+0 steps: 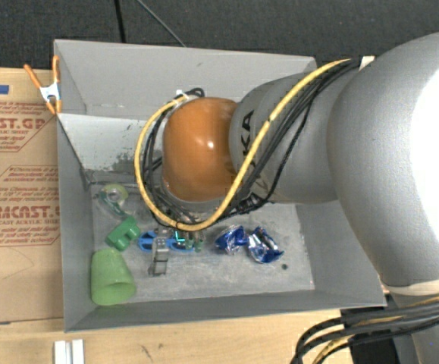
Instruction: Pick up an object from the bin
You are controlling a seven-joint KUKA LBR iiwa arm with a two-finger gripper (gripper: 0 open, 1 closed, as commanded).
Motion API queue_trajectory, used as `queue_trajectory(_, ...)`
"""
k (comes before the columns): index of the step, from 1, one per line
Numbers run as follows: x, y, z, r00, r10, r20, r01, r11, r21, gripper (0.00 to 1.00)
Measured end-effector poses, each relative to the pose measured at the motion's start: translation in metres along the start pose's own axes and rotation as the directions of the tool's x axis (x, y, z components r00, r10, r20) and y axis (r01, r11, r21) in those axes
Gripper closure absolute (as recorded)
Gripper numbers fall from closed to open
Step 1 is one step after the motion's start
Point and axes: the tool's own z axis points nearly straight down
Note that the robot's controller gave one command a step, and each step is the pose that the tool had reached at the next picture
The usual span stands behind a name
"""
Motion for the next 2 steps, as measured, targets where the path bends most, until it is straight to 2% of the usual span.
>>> queue_trajectory(1, -0.0405, -0.0370, 0.0763, 0.998, -0.058, 0.005, 0.058, 0.998, 0.001, 0.00)
queue_trajectory(2, -0.0402, -0.0344, 0.0714, 0.998, -0.060, 0.009, 0.060, 0.998, -0.001, 1.00)
